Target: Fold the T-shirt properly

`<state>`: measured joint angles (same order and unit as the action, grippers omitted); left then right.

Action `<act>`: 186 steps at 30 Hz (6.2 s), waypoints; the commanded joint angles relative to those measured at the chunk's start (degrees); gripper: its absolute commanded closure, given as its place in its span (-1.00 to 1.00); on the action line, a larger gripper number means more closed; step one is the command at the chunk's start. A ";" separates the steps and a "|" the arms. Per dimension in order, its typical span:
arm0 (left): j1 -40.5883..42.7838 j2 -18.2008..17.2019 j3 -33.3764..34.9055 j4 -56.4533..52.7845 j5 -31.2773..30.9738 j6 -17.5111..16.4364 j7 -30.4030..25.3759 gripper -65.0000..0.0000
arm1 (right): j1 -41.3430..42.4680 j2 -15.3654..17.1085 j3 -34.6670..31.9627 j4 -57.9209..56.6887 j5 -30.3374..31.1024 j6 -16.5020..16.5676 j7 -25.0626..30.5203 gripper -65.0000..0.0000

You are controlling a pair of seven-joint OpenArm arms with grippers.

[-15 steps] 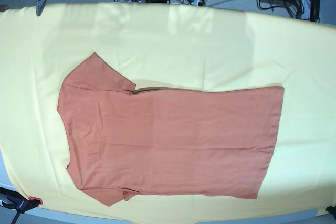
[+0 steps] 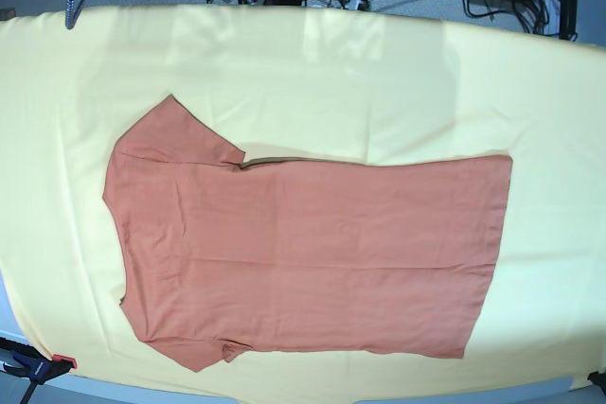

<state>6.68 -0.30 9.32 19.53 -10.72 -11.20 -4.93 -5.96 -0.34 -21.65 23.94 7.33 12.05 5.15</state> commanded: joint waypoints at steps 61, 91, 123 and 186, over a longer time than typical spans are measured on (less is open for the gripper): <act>28.96 -18.08 0.11 44.06 -4.22 -0.22 20.55 1.00 | -32.61 19.06 0.00 41.48 -5.57 -6.43 -27.08 1.00; 67.80 -34.14 -27.65 115.47 -0.02 1.55 34.97 1.00 | -69.04 31.63 12.33 108.15 -19.82 -18.23 -42.60 1.00; 23.19 -54.55 -24.57 89.88 7.72 -14.67 11.52 1.00 | -33.64 31.95 34.40 104.76 0.79 15.06 -25.46 1.00; -27.32 -60.30 27.15 65.22 19.63 -15.17 6.88 1.00 | -14.67 36.46 14.21 86.99 -3.06 10.82 -36.41 1.00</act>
<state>-19.38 -59.18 37.12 84.14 9.43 -27.22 2.81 -20.75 35.18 -8.01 110.02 4.12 23.11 -31.62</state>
